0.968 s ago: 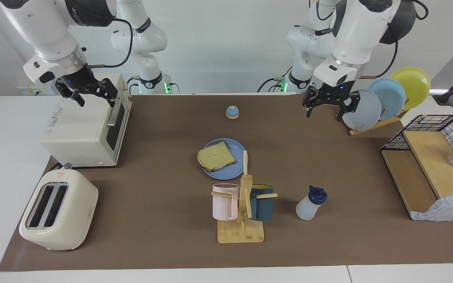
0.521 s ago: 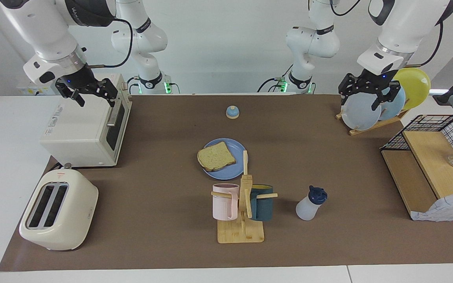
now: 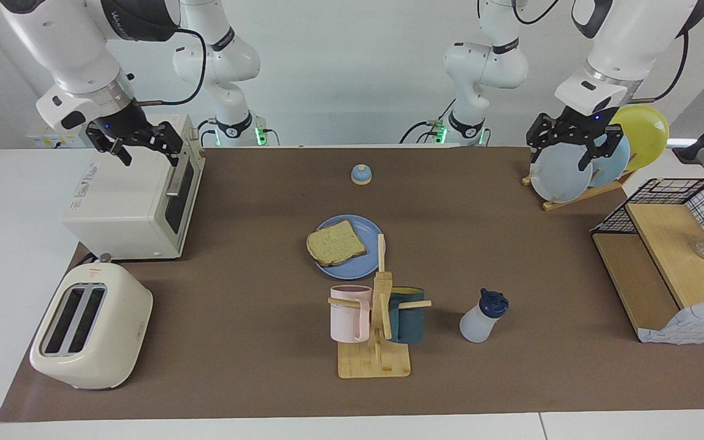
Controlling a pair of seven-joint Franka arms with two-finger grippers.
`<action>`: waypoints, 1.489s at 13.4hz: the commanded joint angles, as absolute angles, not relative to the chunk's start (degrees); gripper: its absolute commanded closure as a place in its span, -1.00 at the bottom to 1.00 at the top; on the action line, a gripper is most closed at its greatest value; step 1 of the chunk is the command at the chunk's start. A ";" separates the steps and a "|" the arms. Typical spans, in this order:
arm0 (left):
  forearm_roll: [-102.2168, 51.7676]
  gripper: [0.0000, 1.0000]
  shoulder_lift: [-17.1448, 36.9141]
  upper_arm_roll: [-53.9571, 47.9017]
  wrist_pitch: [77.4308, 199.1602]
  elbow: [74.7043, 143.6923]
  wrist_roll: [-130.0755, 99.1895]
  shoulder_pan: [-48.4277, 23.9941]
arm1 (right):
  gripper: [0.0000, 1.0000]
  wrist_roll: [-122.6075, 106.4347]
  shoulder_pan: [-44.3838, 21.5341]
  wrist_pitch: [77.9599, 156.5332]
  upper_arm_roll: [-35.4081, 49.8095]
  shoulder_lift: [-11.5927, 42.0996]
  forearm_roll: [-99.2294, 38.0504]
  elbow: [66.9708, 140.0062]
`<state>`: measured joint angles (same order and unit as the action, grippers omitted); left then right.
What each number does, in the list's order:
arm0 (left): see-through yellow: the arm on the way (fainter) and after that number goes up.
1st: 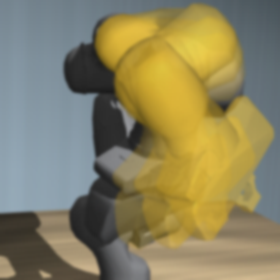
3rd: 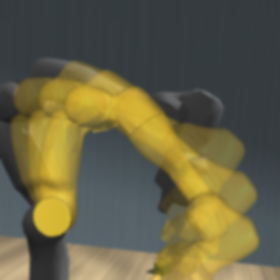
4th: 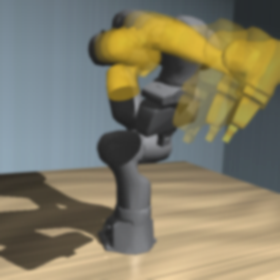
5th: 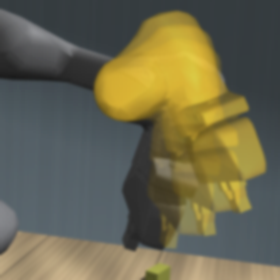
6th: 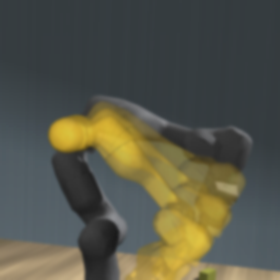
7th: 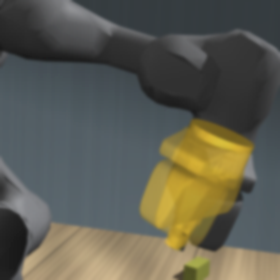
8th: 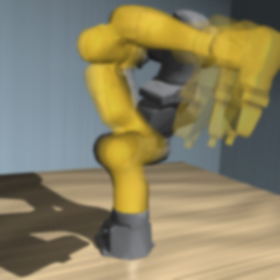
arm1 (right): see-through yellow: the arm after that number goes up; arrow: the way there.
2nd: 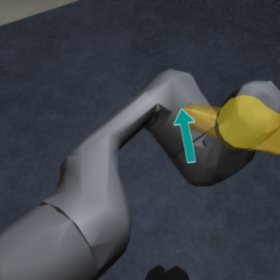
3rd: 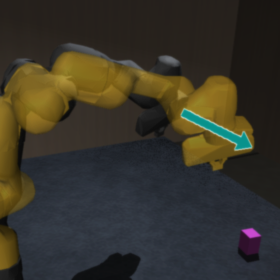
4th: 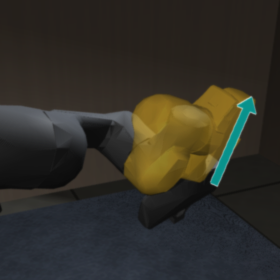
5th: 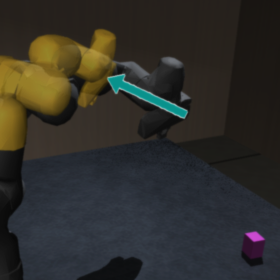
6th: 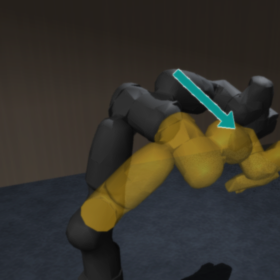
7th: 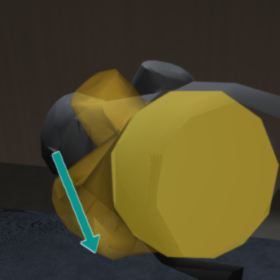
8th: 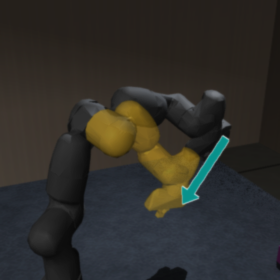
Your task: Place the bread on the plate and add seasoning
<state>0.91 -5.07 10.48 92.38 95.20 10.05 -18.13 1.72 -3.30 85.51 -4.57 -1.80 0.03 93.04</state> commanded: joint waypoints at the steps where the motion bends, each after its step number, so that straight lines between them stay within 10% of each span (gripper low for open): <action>1: -0.97 -1.00 -2.39 -3.21 86.69 90.81 9.76 -2.42 | -1.00 0.18 -2.72 85.87 -4.31 -2.55 0.26 94.04; 20: -2.73 -1.00 -2.29 -1.58 80.95 88.24 -0.44 -2.02 | -1.00 0.18 -2.72 85.78 -4.31 -2.55 0.26 94.04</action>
